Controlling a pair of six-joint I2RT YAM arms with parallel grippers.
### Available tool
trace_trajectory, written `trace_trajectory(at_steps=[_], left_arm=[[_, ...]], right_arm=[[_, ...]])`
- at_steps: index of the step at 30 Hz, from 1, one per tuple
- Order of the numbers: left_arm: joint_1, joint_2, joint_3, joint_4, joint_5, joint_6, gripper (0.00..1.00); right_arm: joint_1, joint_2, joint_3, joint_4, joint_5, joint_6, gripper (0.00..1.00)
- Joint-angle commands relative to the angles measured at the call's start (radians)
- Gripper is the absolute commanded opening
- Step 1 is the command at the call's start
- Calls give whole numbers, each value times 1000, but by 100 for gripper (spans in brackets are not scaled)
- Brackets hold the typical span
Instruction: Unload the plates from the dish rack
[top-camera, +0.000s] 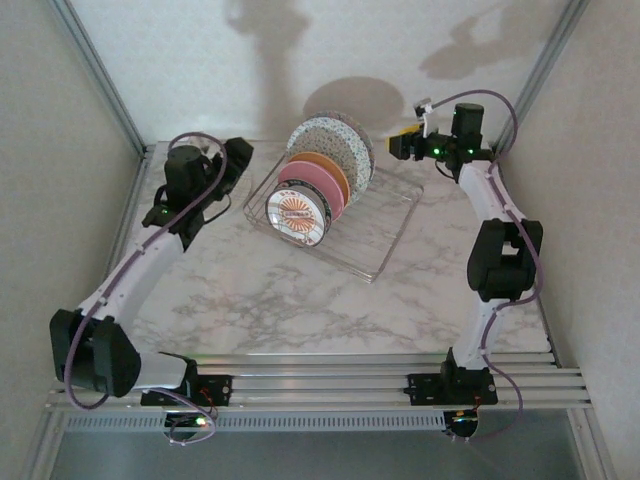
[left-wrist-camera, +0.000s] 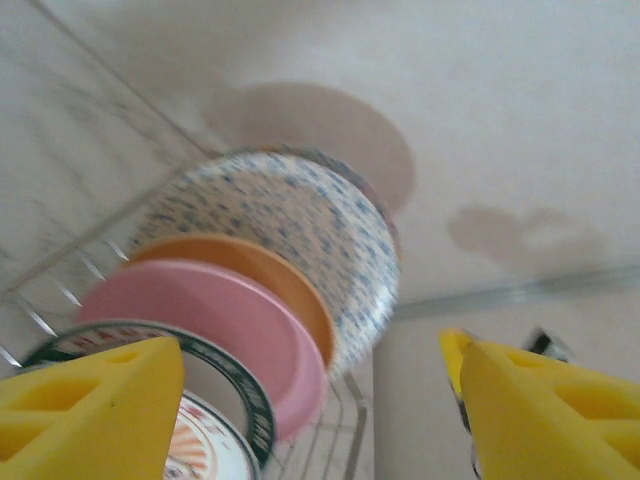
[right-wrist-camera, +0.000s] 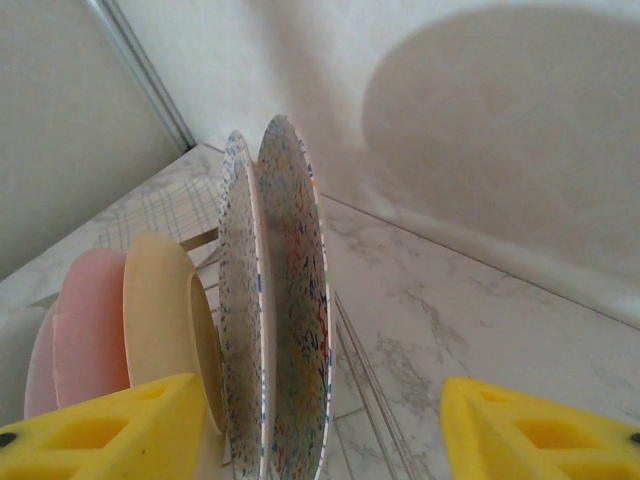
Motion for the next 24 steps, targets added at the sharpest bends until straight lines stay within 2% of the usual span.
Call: trace_trajectory(at_steps=[1, 9, 14, 20, 24], left_arm=[[-61, -31, 17, -12, 54, 134, 73], [-168, -51, 14, 26, 80, 190, 73], [-199, -33, 23, 26, 80, 190, 73], [-209, -30, 23, 27, 75, 182, 73], [-209, -28, 27, 24, 76, 185, 73]], right_arm=[[6, 31, 43, 13, -57, -28, 62], [32, 115, 39, 88, -90, 30, 60], [44, 152, 63, 89, -65, 43, 59], [45, 186, 80, 109, -70, 75, 47], [46, 204, 95, 113, -70, 87, 44]])
